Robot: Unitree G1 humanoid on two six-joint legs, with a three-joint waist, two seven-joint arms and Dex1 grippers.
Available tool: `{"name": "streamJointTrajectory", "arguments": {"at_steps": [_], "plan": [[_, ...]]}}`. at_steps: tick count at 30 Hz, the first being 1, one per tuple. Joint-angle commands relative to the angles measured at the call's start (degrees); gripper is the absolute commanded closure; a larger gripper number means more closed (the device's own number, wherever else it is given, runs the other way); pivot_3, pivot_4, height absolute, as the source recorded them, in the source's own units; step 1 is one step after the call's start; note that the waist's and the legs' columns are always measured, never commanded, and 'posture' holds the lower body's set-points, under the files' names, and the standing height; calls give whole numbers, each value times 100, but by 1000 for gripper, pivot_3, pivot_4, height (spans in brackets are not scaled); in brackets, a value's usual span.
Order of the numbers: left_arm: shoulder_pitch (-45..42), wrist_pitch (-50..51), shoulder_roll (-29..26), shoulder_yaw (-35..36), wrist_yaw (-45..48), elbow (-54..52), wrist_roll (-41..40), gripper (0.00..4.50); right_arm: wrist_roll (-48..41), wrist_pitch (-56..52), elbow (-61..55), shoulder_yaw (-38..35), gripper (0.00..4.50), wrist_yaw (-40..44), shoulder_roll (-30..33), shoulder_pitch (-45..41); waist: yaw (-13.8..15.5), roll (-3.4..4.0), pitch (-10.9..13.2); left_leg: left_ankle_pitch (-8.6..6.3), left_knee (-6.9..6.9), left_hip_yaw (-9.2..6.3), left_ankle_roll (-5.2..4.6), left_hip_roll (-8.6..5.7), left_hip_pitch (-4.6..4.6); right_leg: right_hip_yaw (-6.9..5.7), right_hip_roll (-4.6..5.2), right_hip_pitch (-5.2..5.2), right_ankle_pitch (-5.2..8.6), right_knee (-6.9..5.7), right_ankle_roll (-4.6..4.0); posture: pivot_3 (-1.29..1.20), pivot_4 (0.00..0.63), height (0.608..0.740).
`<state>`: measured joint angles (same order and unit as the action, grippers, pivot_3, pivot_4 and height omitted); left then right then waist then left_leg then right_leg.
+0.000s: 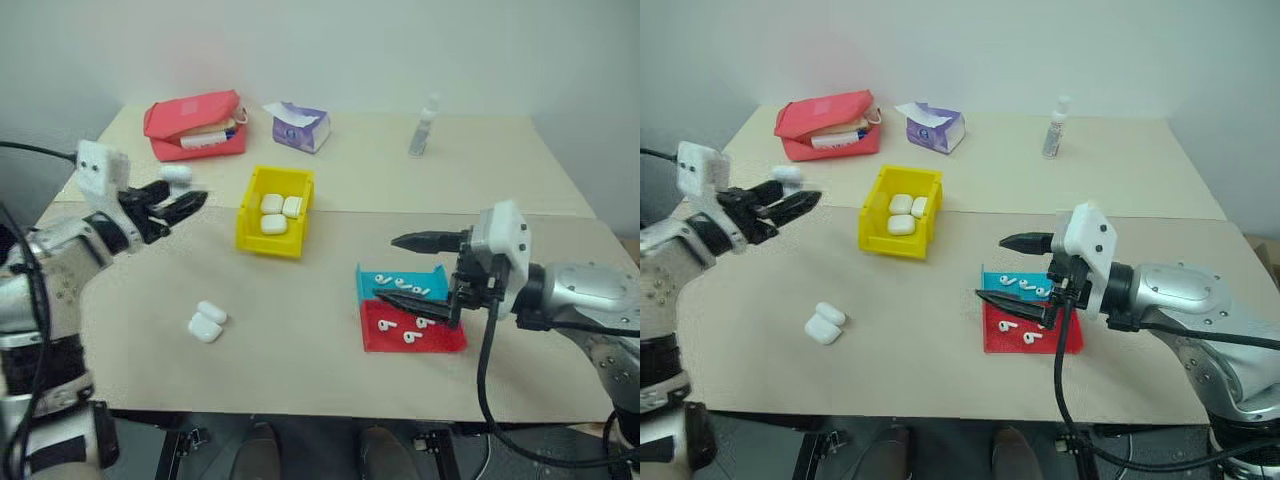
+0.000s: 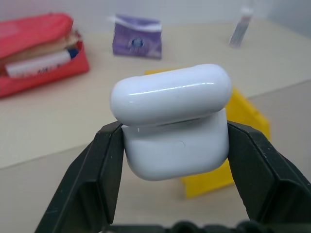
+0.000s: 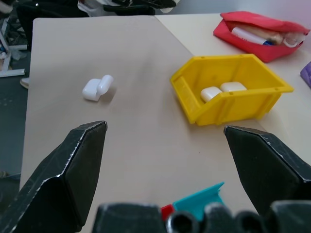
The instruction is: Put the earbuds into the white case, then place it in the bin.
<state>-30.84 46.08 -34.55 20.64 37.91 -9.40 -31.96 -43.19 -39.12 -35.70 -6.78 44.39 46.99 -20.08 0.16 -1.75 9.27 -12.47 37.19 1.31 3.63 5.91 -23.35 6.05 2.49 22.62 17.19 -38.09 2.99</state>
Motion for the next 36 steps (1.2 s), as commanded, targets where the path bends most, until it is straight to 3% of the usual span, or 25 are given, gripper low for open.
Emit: {"name": "streamJointTrajectory", "arguments": {"at_steps": [1, 5, 9, 14, 24, 36], "plan": [[-99, -526, 244, -296, 240, -587, -272, 1606, 228, 293, 140, 16, 0, 78, -20, -240, 0, 0, 0, 0, 1, -2, 0, 0, 2, 0, -1, -3, -1, 0, 0, 0, 150, 740], [-145, -503, 432, -507, 1230, -687, -1168, 1606, 492, 467, 345, 142, 0, 135, -60, -504, -30, 0, 0, 0, -1, -3, 0, 0, 4, 0, -2, -3, 0, 1, 0, 0, 150, 740], [14, -1304, 164, -741, 2721, -396, -1205, 1606, 676, 517, 466, 192, 0, 104, -135, -590, -115, 1, 0, 0, -6, -3, 0, 0, 6, 1, -2, -3, 0, 4, -1, 0, 150, 740], [-262, -1845, 364, -818, 3349, -95, -1391, 1606, 788, 538, 444, 196, 0, 112, -200, -510, -99, 1, -1, 0, -3, -4, 0, 0, 10, -1, -2, -11, 0, 5, -1, 0, 150, 740], [-520, -2173, 968, -1028, 3437, -376, -1812, 1606, 963, 593, 525, 274, 0, 295, -142, -545, -97, 1, -1, 0, -1, -15, -1, 0, 8, -10, -2, -19, 0, 11, 0, 0, 150, 740], [-374, -2127, 976, -1127, 3389, -619, -1989, 1606, 2020, 1093, 632, 1125, 0, 1707, 1142, -449, -96, 2, 0, 0, 0, -23, -1, 0, 10, -17, -2, -26, 1, 17, 0, 0, 150, 740]]}}
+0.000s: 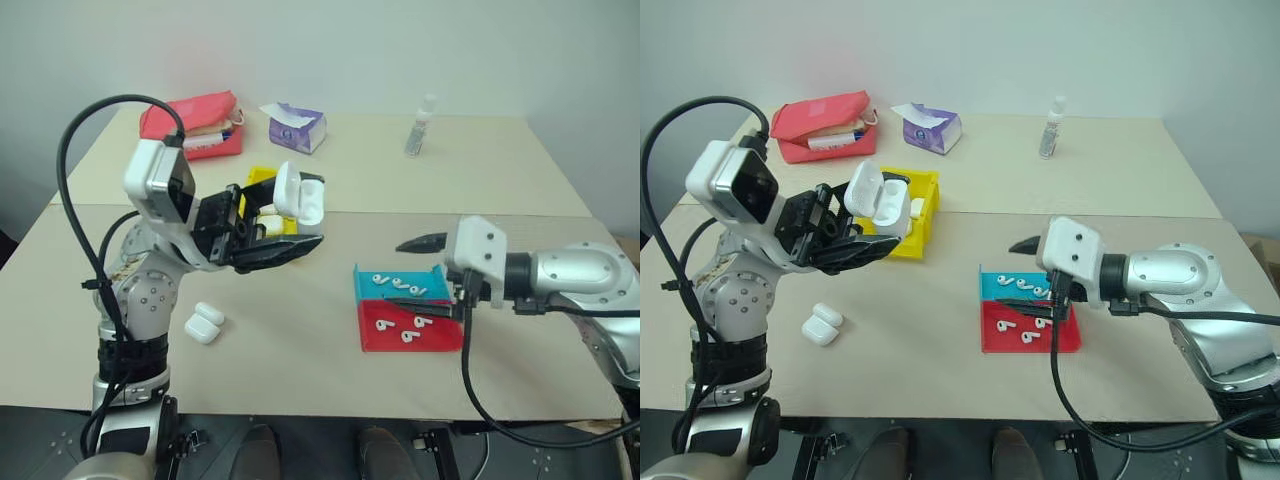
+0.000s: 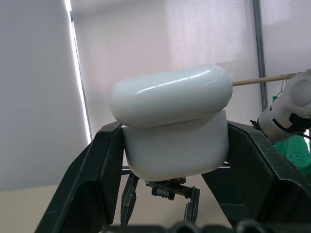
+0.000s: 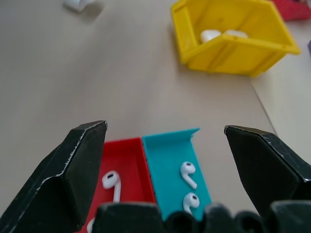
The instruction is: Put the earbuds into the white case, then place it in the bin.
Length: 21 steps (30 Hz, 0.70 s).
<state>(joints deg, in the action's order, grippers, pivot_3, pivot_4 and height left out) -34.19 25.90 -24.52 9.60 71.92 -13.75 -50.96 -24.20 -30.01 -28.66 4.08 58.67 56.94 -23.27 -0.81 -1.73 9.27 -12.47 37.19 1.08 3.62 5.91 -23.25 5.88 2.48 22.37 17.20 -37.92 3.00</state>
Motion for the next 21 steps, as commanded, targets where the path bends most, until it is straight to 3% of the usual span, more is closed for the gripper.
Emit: {"name": "streamJointTrajectory", "arguments": {"at_steps": [1, 15, 18, 20, 21], "plan": [[-38, -117, -23, -31, -11, -176, -83, 1606, 147, 182, -75, 77, 0, 341, 170, -169, 0, 0, 0, 0, 0, -2, 0, 0, 0, -2, 0, 0, 0, 1, 0, 0, 150, 740], [-61, -250, -40, -160, -39, -55, 21, 1606, 1057, -528, -179, 1177, 0, 938, 646, -702, 1, 0, 0, 0, 1, -6, 0, 0, -1, -7, 0, -1, 0, 3, 0, 0, 150, 740], [-70, -275, -51, -198, -23, -27, 29, 1606, 1266, -656, -92, 1496, 560, 1068, 614, -870, -1, 0, 0, 0, 0, -7, 0, 0, -1, -8, 0, -1, 0, 4, -1, 0, 150, 740], [-54, -280, -55, -211, -35, -51, 24, 1606, 1413, -842, -52, 1710, 1203, 1110, 568, -1008, -3, 0, 0, 0, 0, -7, 0, 0, -1, -8, 0, -1, 1, 4, -1, 0, 150, 740], [-28, -280, -55, -217, -43, -85, 17, 1606, 1478, -942, -53, 1820, 1203, 1162, 577, -1065, -5, 1, 0, 0, 0, -7, 0, 0, -2, -8, 0, -1, 1, 5, -1, 0, 150, 740]]}}
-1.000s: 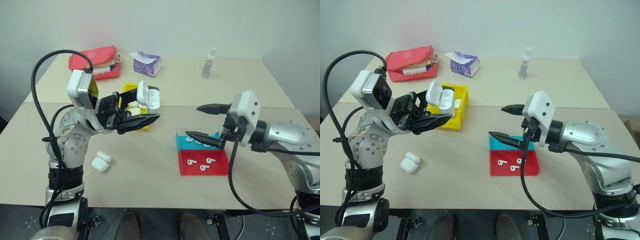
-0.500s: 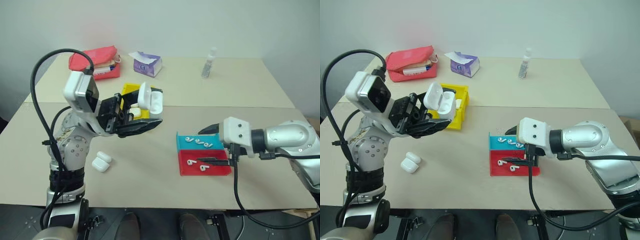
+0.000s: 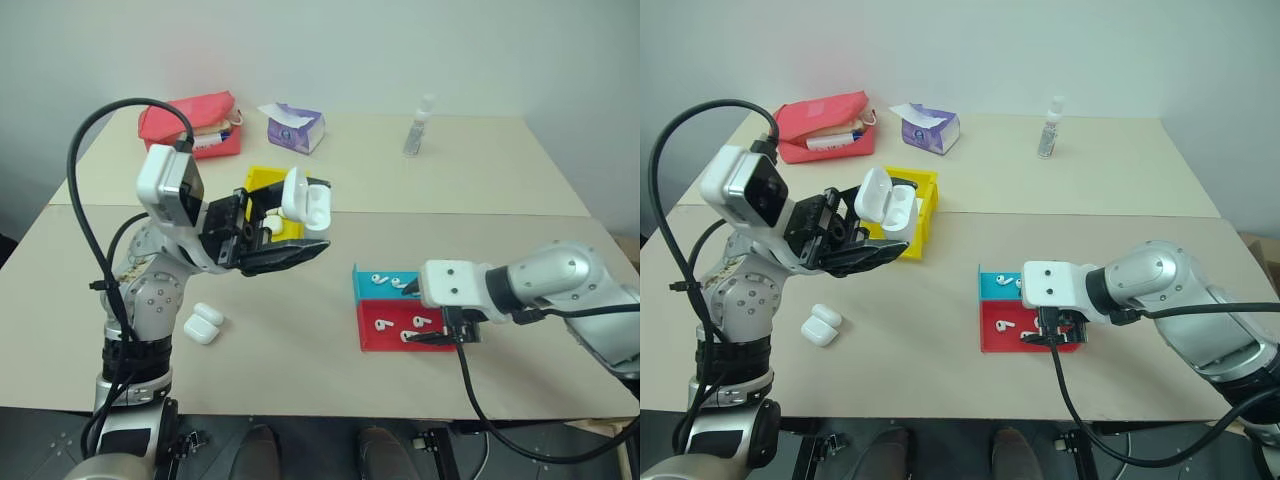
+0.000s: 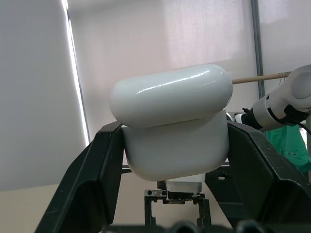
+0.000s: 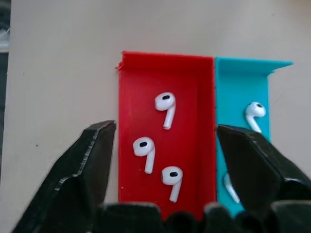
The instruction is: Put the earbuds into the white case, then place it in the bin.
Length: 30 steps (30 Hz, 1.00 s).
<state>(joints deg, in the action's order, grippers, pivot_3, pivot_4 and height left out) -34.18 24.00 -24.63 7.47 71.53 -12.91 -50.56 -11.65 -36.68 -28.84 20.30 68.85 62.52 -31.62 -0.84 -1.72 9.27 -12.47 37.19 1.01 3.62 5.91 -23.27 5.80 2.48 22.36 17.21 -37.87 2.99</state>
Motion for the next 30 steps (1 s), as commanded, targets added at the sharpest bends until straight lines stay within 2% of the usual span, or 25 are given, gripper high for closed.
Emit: {"name": "streamJointTrajectory", "arguments": {"at_steps": [1, 8, 30], "plan": [[26, -72, -52, -3, -26, -227, -42, 1606, 291, -374, -47, 330, 1203, 197, 25, -266, 3, 1, 0, 0, 0, 0, 0, 0, 0, 0, 0, 1, 0, 0, 0, 0, 150, 740], [242, -17, -13, -8, -327, -562, -138, 1606, 768, -550, 203, 854, 1203, 310, -139, -412, 6, 1, 0, 0, 0, -2, 0, 0, -2, -2, 0, 1, 0, 2, -1, 0, 150, 740], [544, -56, -118, -11, -662, -925, -200, 1606, 1205, -535, 762, 1069, 1203, 587, -530, -513, 6, 1, 0, 0, -2, -6, 0, 0, -2, -6, 0, -1, 0, 9, -1, 0, 150, 740]]}}
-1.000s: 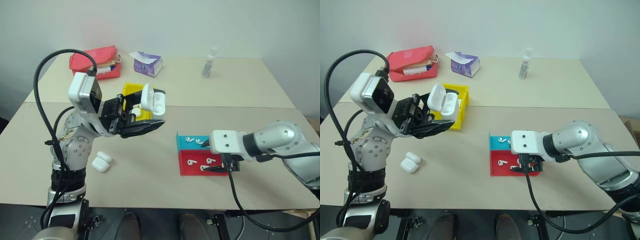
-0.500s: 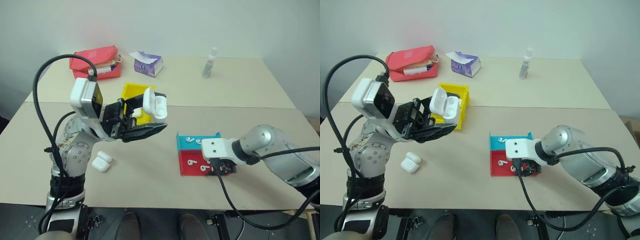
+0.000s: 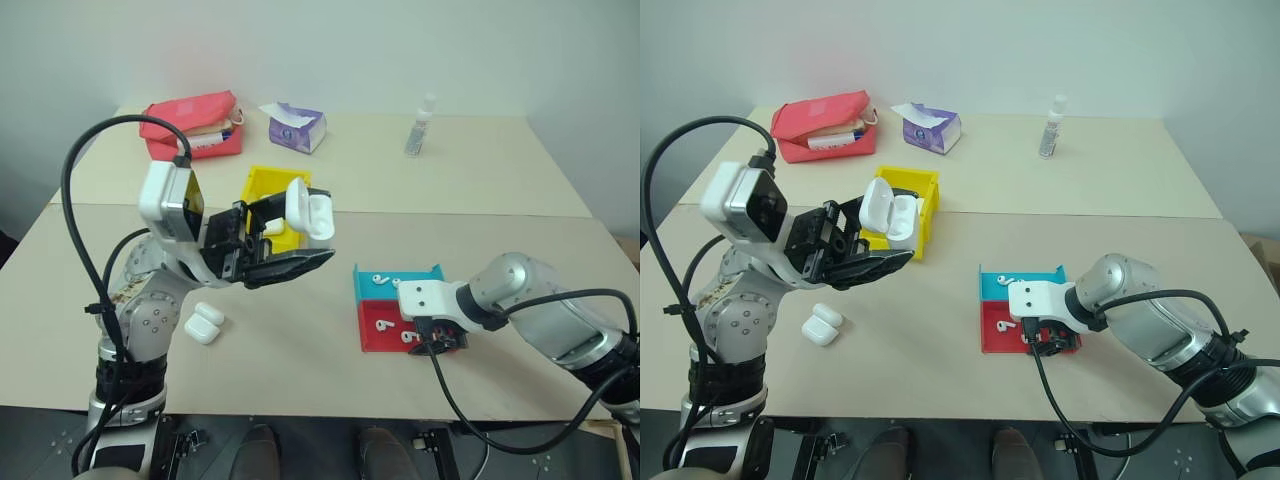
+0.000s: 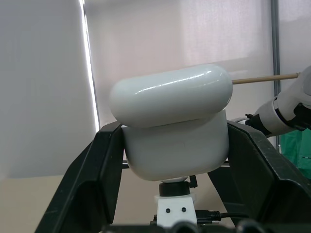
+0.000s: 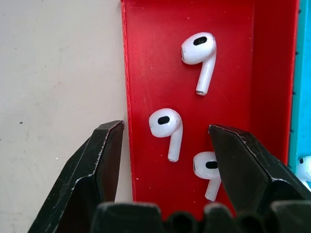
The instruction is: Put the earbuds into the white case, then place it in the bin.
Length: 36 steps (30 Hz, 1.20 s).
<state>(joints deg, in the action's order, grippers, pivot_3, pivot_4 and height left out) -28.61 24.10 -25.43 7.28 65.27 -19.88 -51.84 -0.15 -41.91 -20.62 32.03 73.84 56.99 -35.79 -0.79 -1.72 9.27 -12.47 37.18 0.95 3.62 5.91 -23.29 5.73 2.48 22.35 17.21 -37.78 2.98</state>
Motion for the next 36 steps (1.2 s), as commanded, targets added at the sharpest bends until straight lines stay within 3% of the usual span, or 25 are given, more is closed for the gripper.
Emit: {"name": "streamJointTrajectory", "arguments": {"at_steps": [1, 15, 26, 29, 35, 36], "plan": [[-10, -71, -38, 7, -38, -231, -69, 1606, 59, -18, -44, -107, 1203, 99, 21, -104, 0, 0, 0, 0, 0, 0, 0, 0, 0, 0, 0, 0, 0, 0, 0, 0, 150, 740], [192, -279, -88, 109, 316, 69, 11, 1606, 42, -50, 146, -96, 1203, 182, -77, -220, 0, 0, 0, 0, -2, -1, 0, 0, 0, -3, 0, 0, 0, 3, 0, 0, 150, 740], [341, -438, -471, 549, 966, 623, -156, 1606, 115, -32, 168, -65, 1203, 127, -142, -145, -2, 1, 0, 0, -6, -2, 0, 0, -1, -4, 0, 0, 0, 5, -1, 0, 150, 740], [263, -388, -554, 646, 1068, 753, -208, 1606, 125, -24, 157, -85, 1831, 153, -136, -124, -2, 1, 1, 0, -6, -1, 0, 0, -1, -5, 0, 1, 0, 6, -1, 0, 150, 740], [53, -273, -694, 749, 1155, 978, -307, 1606, 103, -16, 65, -121, 3783, 167, -108, -38, 7, 1, 1, 0, -6, -3, 0, 0, -2, -7, 0, 1, 0, 6, -1, 0, 150, 740], [68, -276, -674, 722, 1125, 938, -301, 1606, 95, -23, 49, -130, 3918, 162, -108, -23, 5, 1, 1, 0, -6, -3, 0, 0, -2, -7, 0, 1, 0, 6, -1, 0, 150, 740]]}}
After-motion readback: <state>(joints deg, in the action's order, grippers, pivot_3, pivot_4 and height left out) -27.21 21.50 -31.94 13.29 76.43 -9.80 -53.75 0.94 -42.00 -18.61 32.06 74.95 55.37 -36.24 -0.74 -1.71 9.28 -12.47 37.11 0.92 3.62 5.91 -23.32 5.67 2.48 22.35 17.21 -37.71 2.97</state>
